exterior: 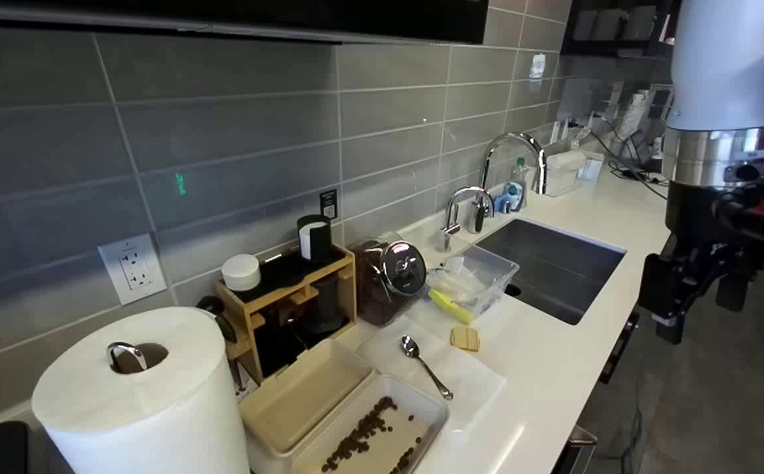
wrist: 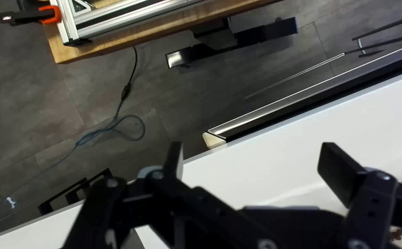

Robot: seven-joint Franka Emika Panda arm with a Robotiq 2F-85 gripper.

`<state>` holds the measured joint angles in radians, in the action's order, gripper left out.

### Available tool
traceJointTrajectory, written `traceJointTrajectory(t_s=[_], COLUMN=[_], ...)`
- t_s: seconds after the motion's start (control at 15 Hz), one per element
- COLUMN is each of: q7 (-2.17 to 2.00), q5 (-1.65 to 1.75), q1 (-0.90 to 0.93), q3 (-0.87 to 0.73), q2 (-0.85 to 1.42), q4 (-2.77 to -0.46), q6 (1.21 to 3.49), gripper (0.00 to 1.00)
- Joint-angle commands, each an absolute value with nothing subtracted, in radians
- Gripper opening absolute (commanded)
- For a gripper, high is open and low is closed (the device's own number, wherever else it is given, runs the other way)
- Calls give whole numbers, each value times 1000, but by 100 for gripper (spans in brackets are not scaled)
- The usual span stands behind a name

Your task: Put the wooden plaque in the lunch pack

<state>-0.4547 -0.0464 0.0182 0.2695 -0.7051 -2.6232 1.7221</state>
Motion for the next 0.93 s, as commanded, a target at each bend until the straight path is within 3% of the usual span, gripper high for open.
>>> traceJointTrajectory(t_s=[0.0,0.6,0.87], q7=[-460,-460,-521], q5=[-41,-41,-72], q1=[28,28,-32], q3=[260,260,223], q2=[-703,-703,-582], q4=[-2622,-2622,-2603], q6=[1721,1721,1947], gripper=[100,100,100])
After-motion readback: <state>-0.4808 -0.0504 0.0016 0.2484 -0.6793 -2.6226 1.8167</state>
